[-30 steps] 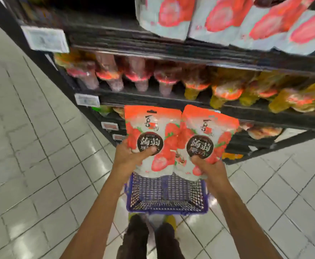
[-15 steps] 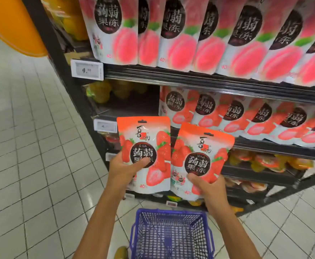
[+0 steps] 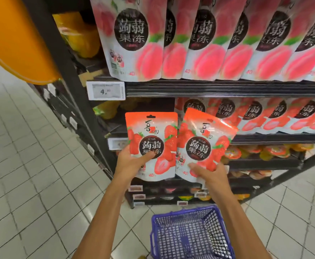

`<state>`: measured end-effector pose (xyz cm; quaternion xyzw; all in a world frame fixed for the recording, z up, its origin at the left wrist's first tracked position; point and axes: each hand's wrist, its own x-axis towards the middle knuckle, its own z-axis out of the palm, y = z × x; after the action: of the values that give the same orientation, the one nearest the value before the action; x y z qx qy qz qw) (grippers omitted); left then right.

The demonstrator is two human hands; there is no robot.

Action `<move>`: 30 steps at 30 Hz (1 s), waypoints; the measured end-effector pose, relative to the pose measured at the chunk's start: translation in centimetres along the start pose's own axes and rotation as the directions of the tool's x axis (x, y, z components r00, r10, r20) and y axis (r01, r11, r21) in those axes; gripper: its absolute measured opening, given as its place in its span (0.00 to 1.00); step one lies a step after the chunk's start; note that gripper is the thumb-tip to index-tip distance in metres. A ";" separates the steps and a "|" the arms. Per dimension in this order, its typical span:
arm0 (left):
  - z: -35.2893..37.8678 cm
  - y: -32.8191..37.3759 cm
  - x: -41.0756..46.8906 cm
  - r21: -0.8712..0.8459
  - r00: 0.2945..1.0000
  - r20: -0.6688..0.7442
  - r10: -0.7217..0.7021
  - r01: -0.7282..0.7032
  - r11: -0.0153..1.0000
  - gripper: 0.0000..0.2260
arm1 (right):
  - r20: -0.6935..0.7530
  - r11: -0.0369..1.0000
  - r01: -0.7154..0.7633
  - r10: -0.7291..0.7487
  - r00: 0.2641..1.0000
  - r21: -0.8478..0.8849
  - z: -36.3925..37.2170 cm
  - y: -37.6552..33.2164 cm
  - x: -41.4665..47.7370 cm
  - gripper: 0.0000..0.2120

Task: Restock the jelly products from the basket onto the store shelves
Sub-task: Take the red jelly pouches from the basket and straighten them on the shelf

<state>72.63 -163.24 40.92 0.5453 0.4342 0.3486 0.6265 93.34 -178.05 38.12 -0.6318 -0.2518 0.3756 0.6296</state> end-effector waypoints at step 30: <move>-2.2 -0.6 1.2 -0.071 0.997 -0.072 -0.020 0.015 0.997 0.22 | -0.150 0.944 0.328 -0.331 0.932 -0.043 8.8 -4.7 7.4 0.15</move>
<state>71.03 -161.39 40.11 0.5062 0.4487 0.3779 0.6321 91.47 -166.53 42.26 -0.6133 -0.3074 0.2123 0.6960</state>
